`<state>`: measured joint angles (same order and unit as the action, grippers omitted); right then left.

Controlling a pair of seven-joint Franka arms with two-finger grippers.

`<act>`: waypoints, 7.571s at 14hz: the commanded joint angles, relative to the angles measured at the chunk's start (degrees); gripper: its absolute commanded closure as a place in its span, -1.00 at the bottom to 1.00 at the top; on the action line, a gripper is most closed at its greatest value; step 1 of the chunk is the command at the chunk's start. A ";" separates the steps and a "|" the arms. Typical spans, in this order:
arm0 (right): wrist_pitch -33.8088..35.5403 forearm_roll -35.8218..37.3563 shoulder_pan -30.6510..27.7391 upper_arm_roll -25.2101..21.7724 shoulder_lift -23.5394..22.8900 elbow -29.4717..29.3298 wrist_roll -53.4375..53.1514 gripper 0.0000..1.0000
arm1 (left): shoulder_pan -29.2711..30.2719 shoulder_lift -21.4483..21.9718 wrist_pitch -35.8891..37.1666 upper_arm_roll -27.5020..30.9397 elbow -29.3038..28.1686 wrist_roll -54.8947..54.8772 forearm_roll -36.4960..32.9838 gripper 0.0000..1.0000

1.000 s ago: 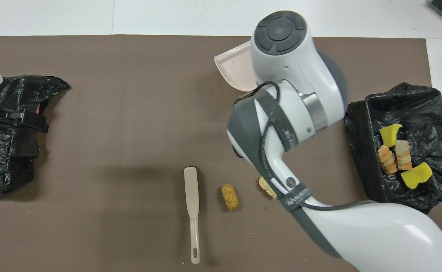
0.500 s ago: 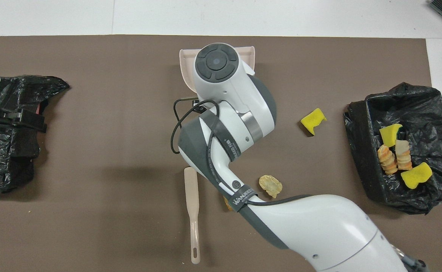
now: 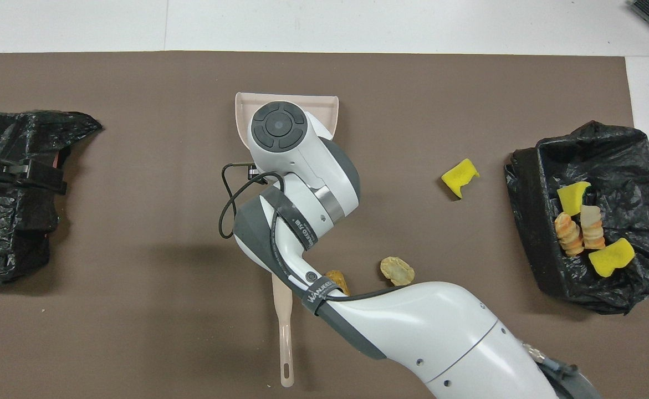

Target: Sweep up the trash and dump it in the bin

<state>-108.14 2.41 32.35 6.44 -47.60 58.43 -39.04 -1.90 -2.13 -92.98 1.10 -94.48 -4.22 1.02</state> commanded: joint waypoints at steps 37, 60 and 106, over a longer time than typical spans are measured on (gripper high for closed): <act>-17.27 -11.64 11.14 1.47 43.66 62.67 -4.10 -1.00 | -26.04 -16.33 -31.53 -1.01 -4.73 21.17 0.92 -1.00; -24.41 -8.57 14.69 0.76 46.27 68.66 -14.04 1.00 | -24.38 -15.28 -31.40 -0.13 -7.12 12.60 0.30 1.00; -0.05 -16.54 -6.25 2.26 45.14 65.24 37.21 1.00 | -33.43 8.28 -31.38 -0.13 -40.87 -30.84 -6.29 1.00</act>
<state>-108.91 -10.18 25.78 8.79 -3.62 123.12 -2.67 -35.86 6.31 -122.04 1.09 -134.77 -34.91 -5.87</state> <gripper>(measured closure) 0.736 0.687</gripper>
